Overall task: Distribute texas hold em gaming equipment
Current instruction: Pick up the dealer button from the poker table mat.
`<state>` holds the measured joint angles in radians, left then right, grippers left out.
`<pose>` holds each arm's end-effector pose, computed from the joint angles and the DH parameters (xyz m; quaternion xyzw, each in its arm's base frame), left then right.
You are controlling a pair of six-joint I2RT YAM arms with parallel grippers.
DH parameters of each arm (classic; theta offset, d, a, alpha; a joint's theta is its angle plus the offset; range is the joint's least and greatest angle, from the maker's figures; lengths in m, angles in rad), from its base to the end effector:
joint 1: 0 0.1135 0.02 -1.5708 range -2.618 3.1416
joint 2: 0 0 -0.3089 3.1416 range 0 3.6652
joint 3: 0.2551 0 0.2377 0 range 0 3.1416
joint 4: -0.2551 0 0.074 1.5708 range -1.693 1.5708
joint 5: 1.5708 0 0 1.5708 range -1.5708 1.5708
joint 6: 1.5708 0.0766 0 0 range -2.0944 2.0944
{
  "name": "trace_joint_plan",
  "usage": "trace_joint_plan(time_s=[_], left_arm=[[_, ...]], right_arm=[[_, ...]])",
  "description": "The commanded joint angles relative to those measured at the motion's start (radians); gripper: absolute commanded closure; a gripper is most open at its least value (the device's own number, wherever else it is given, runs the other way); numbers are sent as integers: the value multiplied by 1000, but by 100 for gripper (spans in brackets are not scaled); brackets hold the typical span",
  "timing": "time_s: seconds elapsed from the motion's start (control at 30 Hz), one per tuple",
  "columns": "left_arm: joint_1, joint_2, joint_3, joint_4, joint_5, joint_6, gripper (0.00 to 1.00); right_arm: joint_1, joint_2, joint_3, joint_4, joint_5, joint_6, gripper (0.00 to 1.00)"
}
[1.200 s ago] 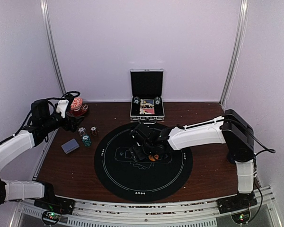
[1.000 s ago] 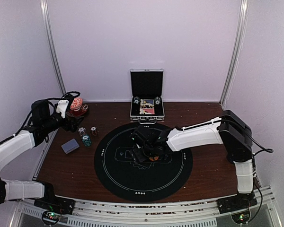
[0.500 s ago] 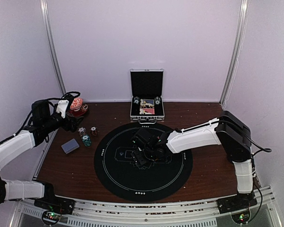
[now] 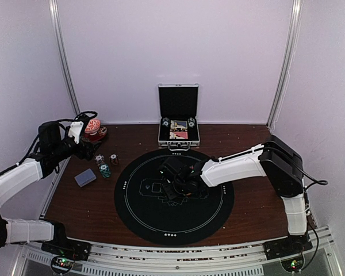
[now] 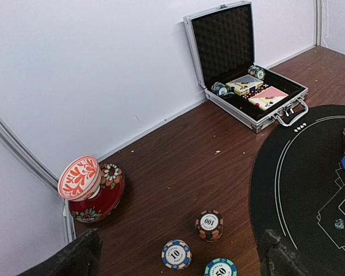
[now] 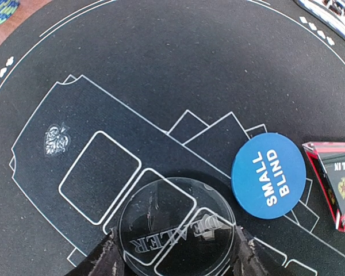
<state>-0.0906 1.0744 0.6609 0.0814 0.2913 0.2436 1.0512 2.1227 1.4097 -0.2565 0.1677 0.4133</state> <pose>0.2439 -0.0443 0.2996 0.2171 0.7804 -0.0739 0.5817 0.2493 0.4101 0.1482 -0.2749 0.9116 0.1378 0.2729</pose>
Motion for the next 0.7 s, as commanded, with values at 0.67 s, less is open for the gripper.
trace_joint_plan(time_s=[0.67], left_arm=[[5,10,-15,66,-6,-7,2]], right_arm=[[225,-427,-451,150,-226,-288,51]])
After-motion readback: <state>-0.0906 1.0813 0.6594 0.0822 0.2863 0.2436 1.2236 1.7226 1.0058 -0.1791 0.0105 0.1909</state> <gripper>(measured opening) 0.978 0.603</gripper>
